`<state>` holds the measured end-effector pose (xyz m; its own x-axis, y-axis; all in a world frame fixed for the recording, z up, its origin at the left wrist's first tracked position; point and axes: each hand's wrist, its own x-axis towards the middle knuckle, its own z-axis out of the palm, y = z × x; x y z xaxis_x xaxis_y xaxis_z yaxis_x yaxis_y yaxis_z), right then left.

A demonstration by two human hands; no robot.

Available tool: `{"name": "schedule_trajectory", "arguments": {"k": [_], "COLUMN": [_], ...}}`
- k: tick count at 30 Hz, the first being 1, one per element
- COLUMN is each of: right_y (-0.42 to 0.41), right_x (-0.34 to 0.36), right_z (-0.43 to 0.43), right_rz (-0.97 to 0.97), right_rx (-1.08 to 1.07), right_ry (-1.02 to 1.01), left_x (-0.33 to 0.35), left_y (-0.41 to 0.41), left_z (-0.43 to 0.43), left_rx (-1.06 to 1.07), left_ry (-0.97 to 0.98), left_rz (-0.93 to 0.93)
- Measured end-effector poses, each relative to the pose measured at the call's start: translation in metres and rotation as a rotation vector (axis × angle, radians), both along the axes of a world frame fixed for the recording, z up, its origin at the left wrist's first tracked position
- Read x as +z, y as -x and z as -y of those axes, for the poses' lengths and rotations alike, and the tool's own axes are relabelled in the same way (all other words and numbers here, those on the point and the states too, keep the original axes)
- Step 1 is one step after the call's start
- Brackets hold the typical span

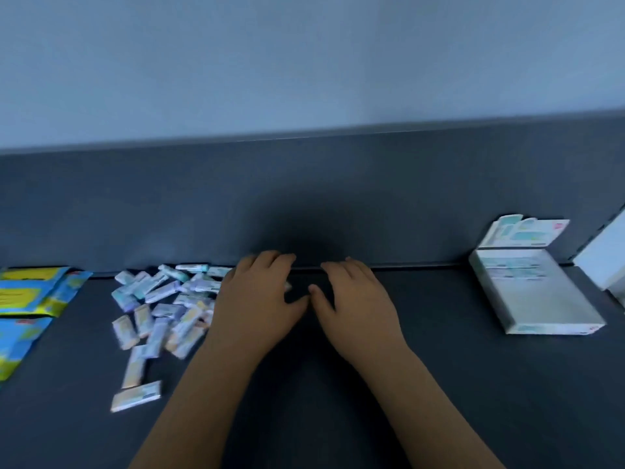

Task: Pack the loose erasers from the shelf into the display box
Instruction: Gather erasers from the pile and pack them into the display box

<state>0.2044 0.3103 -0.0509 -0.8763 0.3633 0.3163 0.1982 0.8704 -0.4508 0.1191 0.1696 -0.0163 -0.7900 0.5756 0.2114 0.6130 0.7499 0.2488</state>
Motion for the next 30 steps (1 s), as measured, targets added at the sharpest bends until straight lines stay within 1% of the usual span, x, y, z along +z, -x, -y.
{"name": "schedule_trajectory", "arguments": {"k": [2, 5, 7, 8, 11, 14, 20, 23, 26, 28, 30], "right_y": [0.030, 0.072, 0.095, 0.104, 0.120, 0.123, 0.128, 0.133, 0.145, 0.154, 0.163], "right_x": [-0.005, -0.007, -0.005, -0.004, -0.004, -0.009, -0.014, -0.014, -0.009, -0.004, 0.001], "right_z": [0.055, 0.135, 0.178, 0.196, 0.233, 0.253, 0.266, 0.268, 0.268, 0.267, 0.263], "right_rz": [-0.003, 0.058, 0.072, 0.076, 0.126, 0.135, 0.104, 0.057, 0.025, 0.018, 0.017], "right_rx": [-0.004, 0.008, 0.006, -0.001, -0.033, -0.101, -0.138, -0.155, -0.118, -0.074, -0.075], "right_ry": [0.023, 0.032, 0.012, 0.005, -0.009, -0.060, -0.058, -0.059, -0.063, -0.080, -0.063], "left_x": [-0.005, -0.006, -0.007, -0.009, -0.016, -0.023, -0.031, -0.030, -0.028, -0.027, -0.026], "left_y": [0.030, 0.064, 0.080, 0.086, 0.103, 0.113, 0.126, 0.134, 0.144, 0.150, 0.157], "left_z": [0.054, 0.132, 0.175, 0.194, 0.241, 0.275, 0.296, 0.288, 0.274, 0.262, 0.249], "left_rx": [-0.016, -0.028, -0.001, 0.021, 0.037, 0.042, 0.001, -0.035, -0.015, 0.017, 0.039], "left_ry": [-0.053, -0.019, -0.017, -0.026, -0.045, -0.044, -0.072, -0.097, -0.131, -0.100, -0.047], "left_rz": [0.002, -0.044, -0.100, -0.100, -0.031, 0.027, 0.103, 0.118, 0.121, 0.120, 0.104]}}
